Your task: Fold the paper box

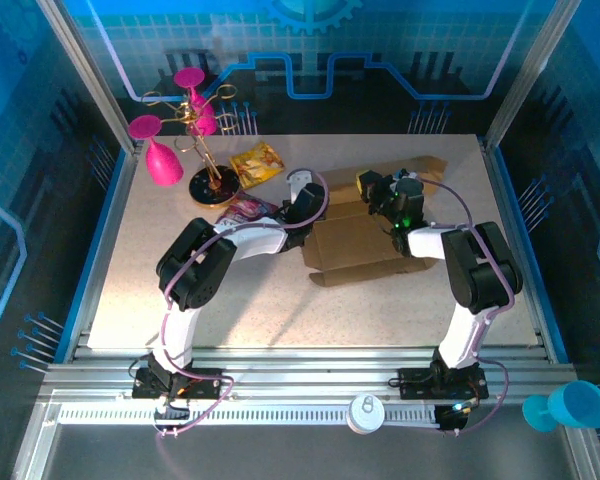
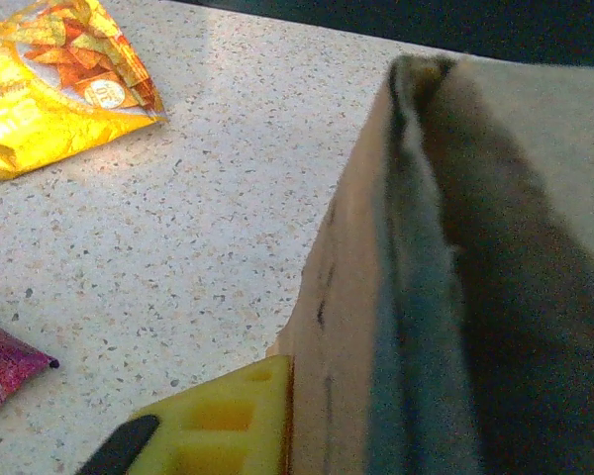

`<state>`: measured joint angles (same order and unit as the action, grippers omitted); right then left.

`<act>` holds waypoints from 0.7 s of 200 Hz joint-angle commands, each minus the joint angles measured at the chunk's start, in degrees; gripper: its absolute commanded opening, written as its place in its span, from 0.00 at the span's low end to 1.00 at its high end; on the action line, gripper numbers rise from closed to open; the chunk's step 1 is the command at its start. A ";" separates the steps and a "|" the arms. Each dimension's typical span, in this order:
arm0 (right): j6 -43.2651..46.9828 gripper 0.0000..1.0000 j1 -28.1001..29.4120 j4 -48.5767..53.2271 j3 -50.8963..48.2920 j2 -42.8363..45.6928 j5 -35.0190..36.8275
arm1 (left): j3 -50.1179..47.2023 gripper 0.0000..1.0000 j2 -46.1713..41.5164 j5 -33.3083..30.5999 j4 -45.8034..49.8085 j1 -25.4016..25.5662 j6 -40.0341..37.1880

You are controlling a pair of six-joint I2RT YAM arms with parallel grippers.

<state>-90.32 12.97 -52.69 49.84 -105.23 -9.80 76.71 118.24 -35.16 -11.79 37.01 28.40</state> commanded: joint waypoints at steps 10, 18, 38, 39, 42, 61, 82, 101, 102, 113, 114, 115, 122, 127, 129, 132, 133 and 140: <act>-0.29 0.00 0.92 3.69 -0.10 0.72 -2.49 | 1.61 0.22 1.94 -1.50 2.44 -1.63 3.07; -0.34 0.00 0.89 3.69 -0.06 0.73 -2.55 | 1.77 0.25 2.21 -1.41 2.31 -1.73 3.06; -0.55 0.00 0.84 3.58 0.16 0.56 -2.68 | 1.50 0.28 2.85 -1.13 0.85 -2.05 3.27; -0.55 0.00 0.88 3.57 0.16 0.60 -2.68 | 1.47 0.28 2.87 -1.14 0.85 -2.04 3.30; -0.56 0.00 0.87 3.60 0.16 0.64 -2.67 | 1.44 0.28 2.92 -1.14 0.82 -2.12 3.43; -0.62 0.00 0.69 3.74 0.20 0.55 -2.77 | 1.88 0.27 3.46 -0.63 1.11 -2.71 4.49; -0.82 0.00 0.65 3.95 0.25 0.31 -2.84 | 3.63 0.27 4.42 -0.30 2.20 -2.85 4.81; -0.82 0.00 0.62 4.05 0.25 0.20 -2.77 | 4.80 0.20 5.07 -0.16 3.63 -2.91 5.22; -0.82 0.00 0.64 4.02 0.21 0.16 -2.77 | 4.80 0.19 5.03 -0.17 3.73 -2.91 5.28; -0.84 0.00 0.58 4.11 0.18 0.15 -2.67 | 5.34 0.09 5.16 -0.34 4.91 -2.92 5.71; -0.87 0.00 0.57 4.10 0.17 0.13 -2.68 | 5.40 0.08 5.16 -0.34 5.01 -2.92 5.75; -0.85 0.00 0.61 4.09 0.17 0.12 -2.68 | 5.44 0.08 5.16 -0.39 5.10 -2.92 5.77; -0.89 0.00 0.56 4.28 0.25 0.29 -2.57 | 5.68 0.03 5.16 -0.78 5.94 -2.93 5.89; -0.88 0.00 0.58 4.41 0.24 0.32 -2.48 | 5.80 0.01 5.16 -1.00 6.46 -2.96 5.87; -0.84 0.00 0.57 4.49 0.25 0.41 -2.43 | 5.86 0.00 5.10 -1.11 6.66 -2.93 5.87; -0.78 0.00 0.53 4.63 0.24 0.47 -2.37 | 5.90 0.00 5.06 -1.18 6.88 -2.94 5.92; -0.80 0.00 0.50 4.66 0.25 0.51 -2.35 | 5.91 0.00 5.07 -1.21 7.01 -2.92 5.90; -0.75 0.00 0.54 5.13 0.25 0.72 -1.98 | 5.91 0.00 4.92 -1.49 7.36 -2.94 5.72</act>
<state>-91.31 13.08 -52.03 50.06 -105.23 -10.04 80.93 121.91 -34.72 -7.97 35.94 32.36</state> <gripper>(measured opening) 0.051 0.079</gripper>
